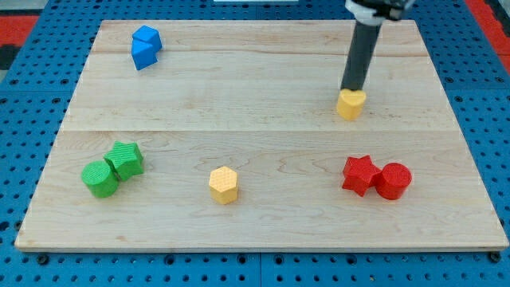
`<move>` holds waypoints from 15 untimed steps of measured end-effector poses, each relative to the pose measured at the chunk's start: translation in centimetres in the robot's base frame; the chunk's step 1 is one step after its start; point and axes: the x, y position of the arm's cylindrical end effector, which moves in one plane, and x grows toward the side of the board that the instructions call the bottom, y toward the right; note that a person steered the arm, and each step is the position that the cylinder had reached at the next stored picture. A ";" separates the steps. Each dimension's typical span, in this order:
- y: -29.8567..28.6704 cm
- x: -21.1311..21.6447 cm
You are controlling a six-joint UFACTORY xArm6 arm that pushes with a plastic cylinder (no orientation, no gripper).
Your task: Move the yellow heart parallel to the left of the red star
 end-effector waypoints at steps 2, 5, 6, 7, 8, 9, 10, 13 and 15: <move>2.3 7.0; -3.9 7.3; -7.2 5.6; -10.6 7.5; -8.7 5.2; -4.3 5.7; -4.9 8.2; -14.1 8.7; -15.9 8.9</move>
